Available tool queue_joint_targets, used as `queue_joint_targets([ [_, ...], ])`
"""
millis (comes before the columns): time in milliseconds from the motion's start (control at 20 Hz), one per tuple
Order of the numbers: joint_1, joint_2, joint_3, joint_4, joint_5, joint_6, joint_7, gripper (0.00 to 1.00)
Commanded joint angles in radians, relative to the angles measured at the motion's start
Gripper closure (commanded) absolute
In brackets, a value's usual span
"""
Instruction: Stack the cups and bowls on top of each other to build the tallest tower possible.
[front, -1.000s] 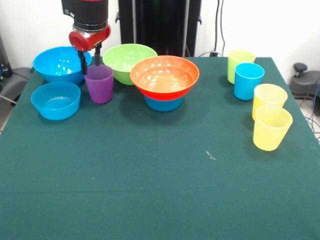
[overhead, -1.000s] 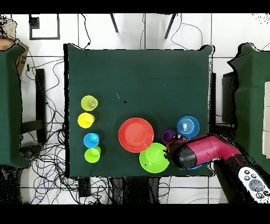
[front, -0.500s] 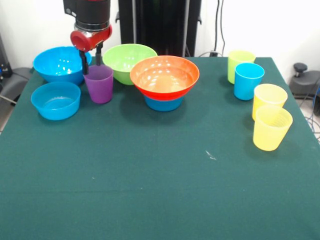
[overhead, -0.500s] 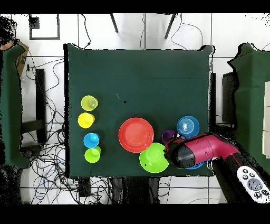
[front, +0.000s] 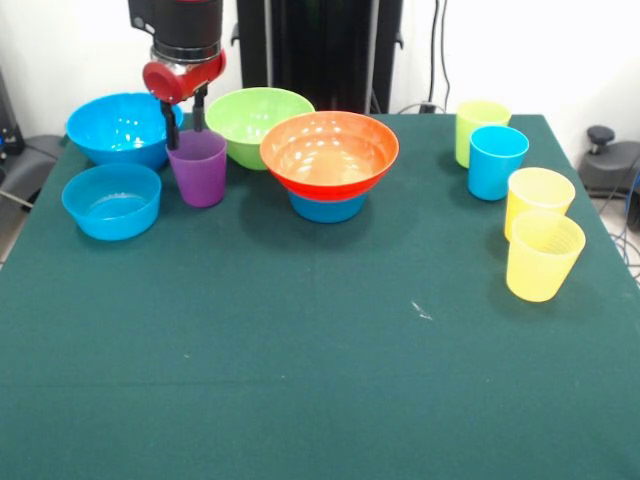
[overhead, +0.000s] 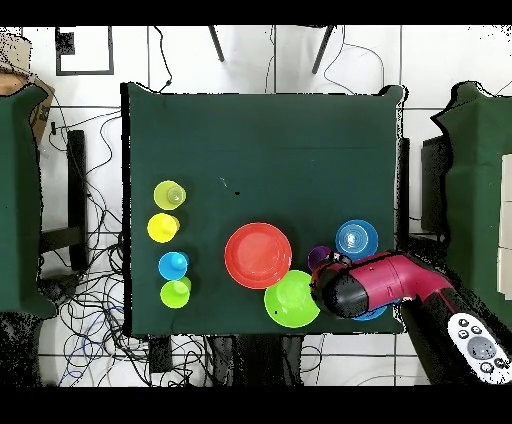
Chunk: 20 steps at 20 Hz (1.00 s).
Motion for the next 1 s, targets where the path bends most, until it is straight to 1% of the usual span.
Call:
queue_joint_targets([
  [50, 0.063, 0.031, 0.021, -0.034, 0.0, -0.002, -0.007, 0.0],
  [100, 0.061, 0.03, 0.023, -0.033, 0.002, -0.003, -0.011, 0.0],
  [150, 0.073, 0.031, 0.02, -0.033, -0.002, -0.003, -0.001, 0.0],
  [300, 0.068, 0.036, 0.022, -0.036, 0.0, -0.003, -0.009, 0.0],
  [750, 0.062, 0.051, 0.044, -0.066, 0.022, 0.031, -0.07, 0.0],
  [1000, 0.056, 0.073, 0.05, -0.076, 0.018, 0.027, -0.088, 0.0],
])
